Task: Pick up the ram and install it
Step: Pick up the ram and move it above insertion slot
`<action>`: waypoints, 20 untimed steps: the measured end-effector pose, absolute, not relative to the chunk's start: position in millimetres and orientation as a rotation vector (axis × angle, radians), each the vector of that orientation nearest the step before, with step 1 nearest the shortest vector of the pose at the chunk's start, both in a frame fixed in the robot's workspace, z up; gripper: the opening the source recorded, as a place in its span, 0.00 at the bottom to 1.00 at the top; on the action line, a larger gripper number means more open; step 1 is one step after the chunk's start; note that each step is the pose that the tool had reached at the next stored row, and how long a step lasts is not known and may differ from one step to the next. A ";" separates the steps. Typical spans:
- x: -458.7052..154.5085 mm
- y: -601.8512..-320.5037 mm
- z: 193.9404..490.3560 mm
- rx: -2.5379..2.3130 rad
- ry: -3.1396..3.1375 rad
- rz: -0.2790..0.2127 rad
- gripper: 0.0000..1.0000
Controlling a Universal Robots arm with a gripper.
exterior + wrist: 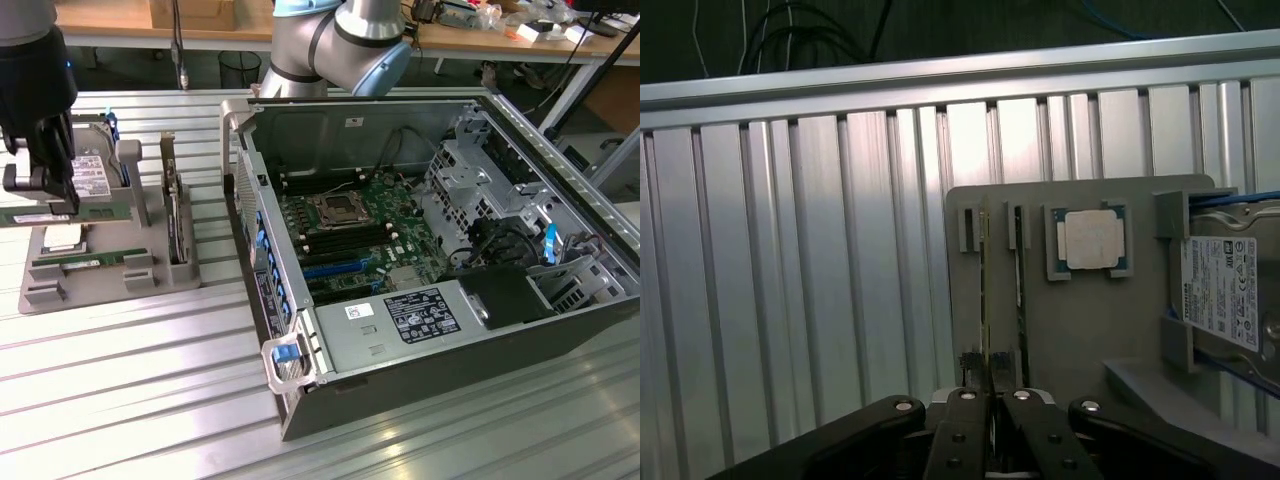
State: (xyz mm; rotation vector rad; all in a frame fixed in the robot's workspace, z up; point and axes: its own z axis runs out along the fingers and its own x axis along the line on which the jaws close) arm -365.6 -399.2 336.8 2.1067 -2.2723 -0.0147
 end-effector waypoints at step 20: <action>-365.6 -399.2 378.2 2.112 -2.277 -0.027 0.13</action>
